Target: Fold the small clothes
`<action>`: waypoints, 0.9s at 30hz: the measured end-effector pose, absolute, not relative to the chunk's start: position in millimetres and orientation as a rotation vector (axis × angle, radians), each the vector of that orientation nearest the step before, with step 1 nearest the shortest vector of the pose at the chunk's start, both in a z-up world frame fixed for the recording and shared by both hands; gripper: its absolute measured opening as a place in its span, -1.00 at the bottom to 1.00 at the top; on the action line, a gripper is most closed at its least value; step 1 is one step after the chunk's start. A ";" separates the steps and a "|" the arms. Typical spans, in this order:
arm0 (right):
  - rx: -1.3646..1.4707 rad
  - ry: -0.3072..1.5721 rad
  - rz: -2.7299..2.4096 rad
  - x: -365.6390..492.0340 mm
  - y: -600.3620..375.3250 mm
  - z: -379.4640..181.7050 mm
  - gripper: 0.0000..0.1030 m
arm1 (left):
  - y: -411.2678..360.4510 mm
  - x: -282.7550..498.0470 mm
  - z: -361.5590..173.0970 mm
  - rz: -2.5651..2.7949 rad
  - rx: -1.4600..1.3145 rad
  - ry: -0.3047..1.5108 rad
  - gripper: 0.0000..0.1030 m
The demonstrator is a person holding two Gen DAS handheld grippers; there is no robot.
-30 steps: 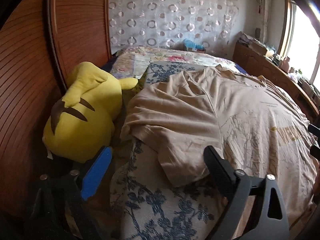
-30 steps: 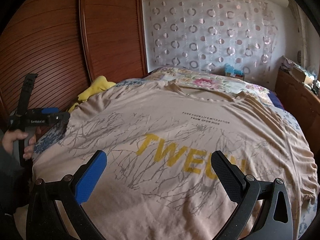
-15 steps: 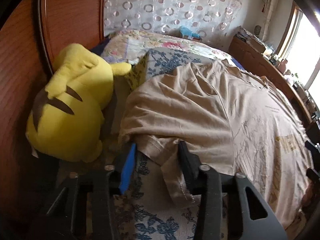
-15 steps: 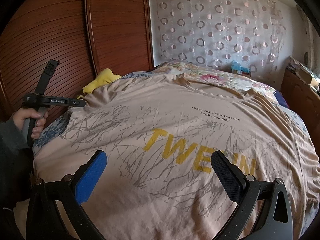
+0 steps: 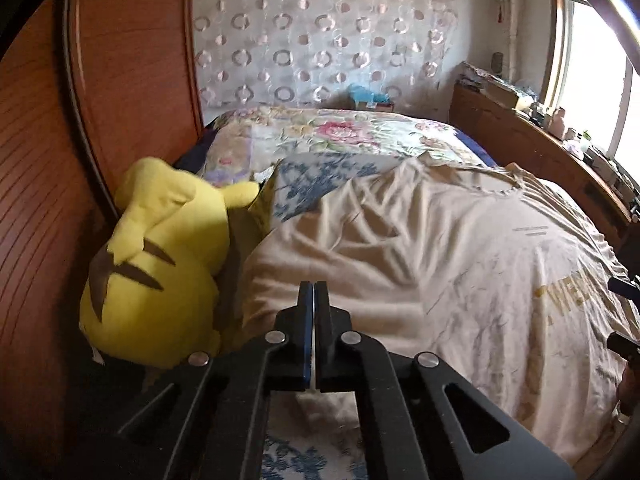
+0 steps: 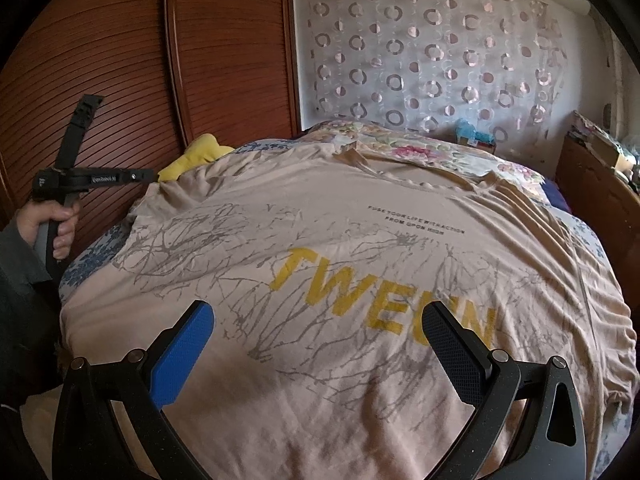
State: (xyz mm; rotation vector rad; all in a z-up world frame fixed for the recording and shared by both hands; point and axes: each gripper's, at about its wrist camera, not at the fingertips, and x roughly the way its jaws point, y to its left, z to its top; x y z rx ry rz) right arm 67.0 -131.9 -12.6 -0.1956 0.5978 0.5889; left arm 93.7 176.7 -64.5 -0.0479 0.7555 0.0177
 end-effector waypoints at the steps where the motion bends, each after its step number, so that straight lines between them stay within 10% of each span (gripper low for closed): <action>1: -0.188 0.596 0.585 66.7 -134.3 -12.4 1.00 | 175.3 95.0 -63.3 0.023 -0.038 0.754 -0.98; 5: -0.175 0.596 0.573 69.0 -141.0 -12.7 1.00 | 175.8 96.4 -65.8 0.067 -0.001 0.780 -0.93; 7: -0.170 0.600 0.571 69.4 -142.1 -14.6 1.00 | 180.0 95.1 -73.1 0.109 0.017 0.808 -0.41; 10: -0.164 0.605 0.574 69.3 -139.6 -17.3 1.00 | 190.1 96.6 -86.7 0.113 -0.008 0.847 -0.16; 15: -0.165 0.604 0.577 70.0 -139.7 -18.3 1.00 | 195.5 98.6 -99.0 0.112 -0.035 0.856 -0.16; 21: -0.160 0.607 0.580 71.1 -143.3 -18.2 1.00 | 192.5 101.8 -103.1 0.080 -0.025 0.875 -0.91; 27: -0.153 0.614 0.589 71.9 -145.3 -19.9 1.00 | 174.4 95.1 -78.4 0.078 0.017 0.785 -0.93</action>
